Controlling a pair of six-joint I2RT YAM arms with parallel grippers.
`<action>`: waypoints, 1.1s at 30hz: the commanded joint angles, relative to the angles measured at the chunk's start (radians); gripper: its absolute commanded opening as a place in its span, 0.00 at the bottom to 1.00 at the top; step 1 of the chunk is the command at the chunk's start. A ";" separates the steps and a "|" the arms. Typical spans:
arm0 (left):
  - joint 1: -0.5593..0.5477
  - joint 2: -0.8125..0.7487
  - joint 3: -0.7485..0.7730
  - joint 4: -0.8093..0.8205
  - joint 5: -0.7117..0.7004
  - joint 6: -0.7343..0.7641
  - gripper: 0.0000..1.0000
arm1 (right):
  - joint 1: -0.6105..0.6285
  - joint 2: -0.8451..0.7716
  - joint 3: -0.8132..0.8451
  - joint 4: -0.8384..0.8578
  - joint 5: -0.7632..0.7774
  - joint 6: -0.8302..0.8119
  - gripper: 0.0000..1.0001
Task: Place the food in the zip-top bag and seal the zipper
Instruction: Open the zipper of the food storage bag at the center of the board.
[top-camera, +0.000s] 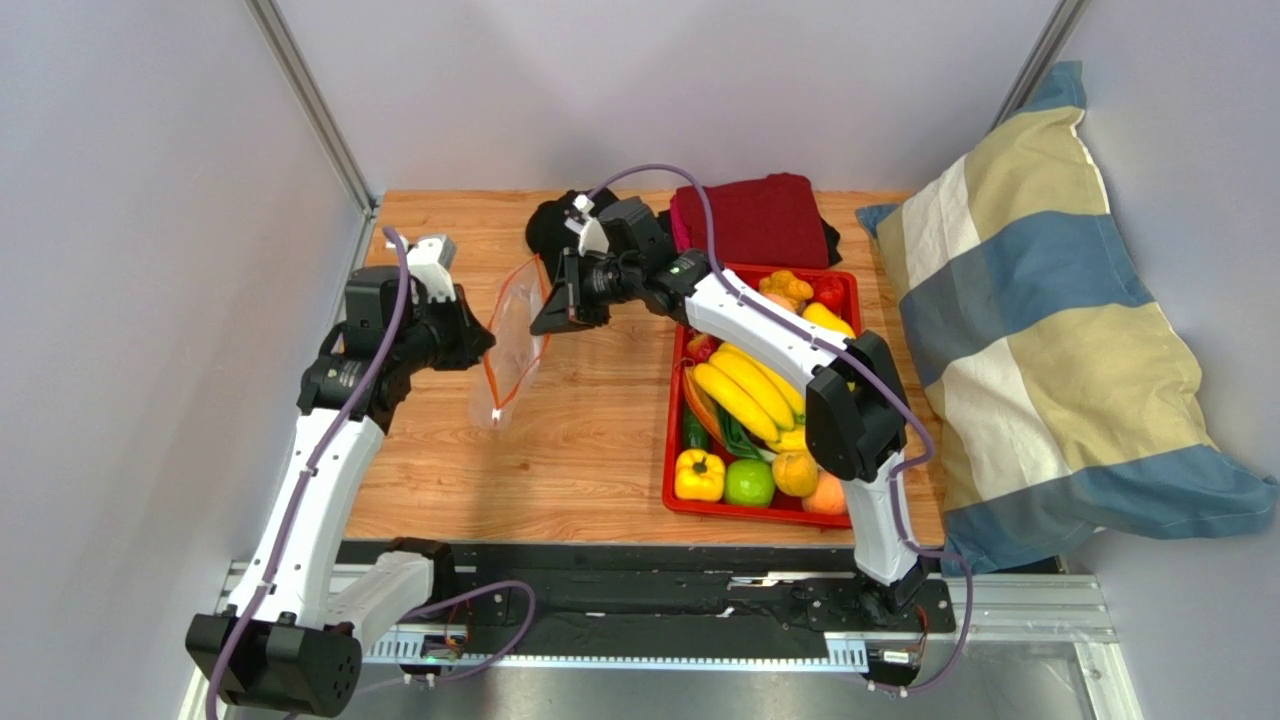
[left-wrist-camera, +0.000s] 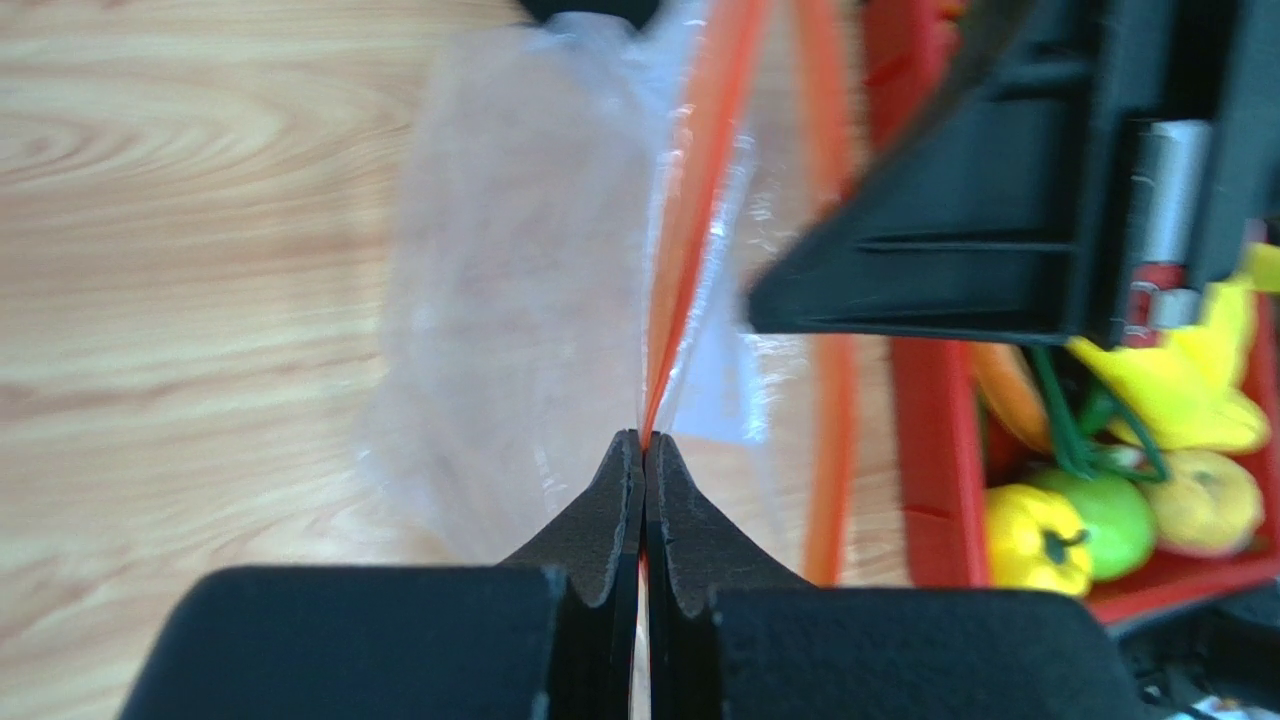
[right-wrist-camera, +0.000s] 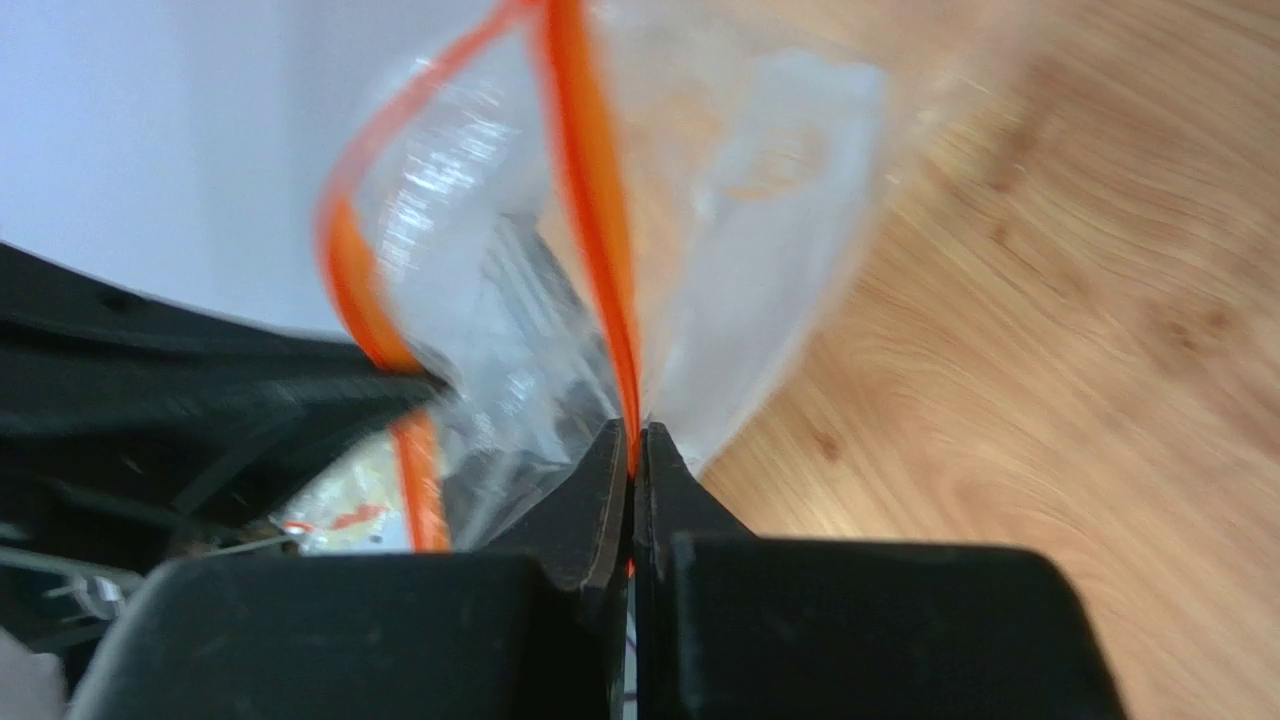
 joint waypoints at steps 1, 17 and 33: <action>0.075 0.022 0.095 -0.134 -0.151 0.119 0.02 | -0.028 -0.085 -0.032 -0.131 0.039 -0.242 0.00; 0.017 0.131 0.227 -0.193 0.205 0.193 0.71 | -0.008 -0.125 0.010 -0.146 -0.046 -0.306 0.00; -0.070 0.062 0.126 -0.127 0.190 0.092 0.73 | -0.007 -0.117 -0.003 -0.055 -0.047 -0.094 0.00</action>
